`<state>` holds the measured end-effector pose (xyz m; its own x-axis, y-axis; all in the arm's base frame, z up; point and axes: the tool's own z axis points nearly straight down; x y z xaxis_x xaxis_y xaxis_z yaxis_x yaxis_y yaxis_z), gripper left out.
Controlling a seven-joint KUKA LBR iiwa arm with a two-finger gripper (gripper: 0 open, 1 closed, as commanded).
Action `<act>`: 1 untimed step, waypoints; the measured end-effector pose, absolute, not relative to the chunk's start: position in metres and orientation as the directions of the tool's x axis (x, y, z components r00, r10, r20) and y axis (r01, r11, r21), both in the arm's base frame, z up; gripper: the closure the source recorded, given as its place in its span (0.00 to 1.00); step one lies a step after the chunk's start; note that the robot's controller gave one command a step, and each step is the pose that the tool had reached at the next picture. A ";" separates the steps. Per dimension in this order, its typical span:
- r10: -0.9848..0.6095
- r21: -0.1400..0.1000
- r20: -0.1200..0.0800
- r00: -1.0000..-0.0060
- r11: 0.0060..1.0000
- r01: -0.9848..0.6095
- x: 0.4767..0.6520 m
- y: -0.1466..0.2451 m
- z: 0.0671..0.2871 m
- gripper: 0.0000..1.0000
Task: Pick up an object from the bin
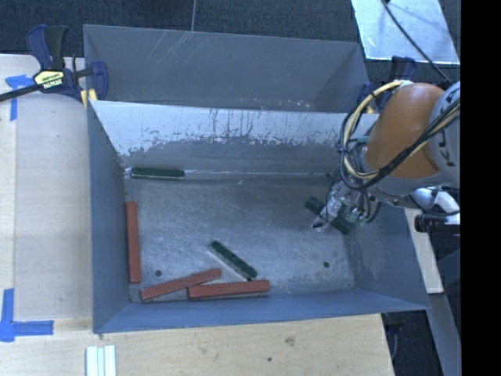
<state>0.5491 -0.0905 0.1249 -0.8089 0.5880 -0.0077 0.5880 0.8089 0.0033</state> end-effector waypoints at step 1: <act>0.586 0.003 -0.007 -0.810 0.811 0.586 0.551 -0.092 0.169 1.00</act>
Offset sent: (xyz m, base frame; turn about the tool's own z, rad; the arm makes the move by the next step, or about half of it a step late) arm 0.0000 0.0000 0.0411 0.0000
